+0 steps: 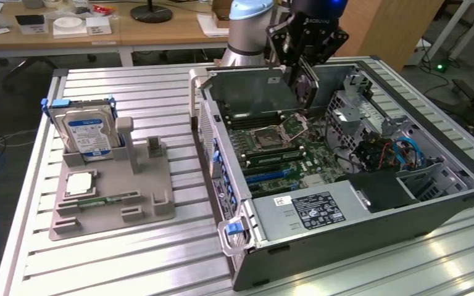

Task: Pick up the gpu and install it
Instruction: 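Pick up the gpu and move the gpu toward the slot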

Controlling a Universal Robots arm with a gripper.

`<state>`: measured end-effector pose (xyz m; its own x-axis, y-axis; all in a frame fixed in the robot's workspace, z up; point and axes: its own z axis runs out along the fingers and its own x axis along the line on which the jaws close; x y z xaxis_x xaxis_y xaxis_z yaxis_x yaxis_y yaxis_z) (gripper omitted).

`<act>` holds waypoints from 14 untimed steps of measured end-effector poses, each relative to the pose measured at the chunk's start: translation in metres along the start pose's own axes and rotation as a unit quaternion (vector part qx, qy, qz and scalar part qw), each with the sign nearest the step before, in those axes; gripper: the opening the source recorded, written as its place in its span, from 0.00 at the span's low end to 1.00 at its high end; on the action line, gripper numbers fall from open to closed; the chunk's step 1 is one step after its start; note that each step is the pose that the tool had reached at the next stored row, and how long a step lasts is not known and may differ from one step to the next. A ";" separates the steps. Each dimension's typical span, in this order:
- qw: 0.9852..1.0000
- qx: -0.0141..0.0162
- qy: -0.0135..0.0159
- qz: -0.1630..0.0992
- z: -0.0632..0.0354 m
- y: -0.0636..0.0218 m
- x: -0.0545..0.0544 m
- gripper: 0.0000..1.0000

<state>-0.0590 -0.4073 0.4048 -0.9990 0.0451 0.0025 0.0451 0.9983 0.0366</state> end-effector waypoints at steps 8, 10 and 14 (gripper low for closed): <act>1.000 0.000 0.000 0.000 0.0001 0.0008 -0.018 0.28; 1.000 0.000 0.000 0.000 0.0001 0.0010 -0.022 0.28; 1.000 0.000 0.000 0.000 0.0002 0.0013 -0.030 0.28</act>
<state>-0.0287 -0.4073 0.4045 -0.9990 0.0450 0.0025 0.0450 0.9983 0.0365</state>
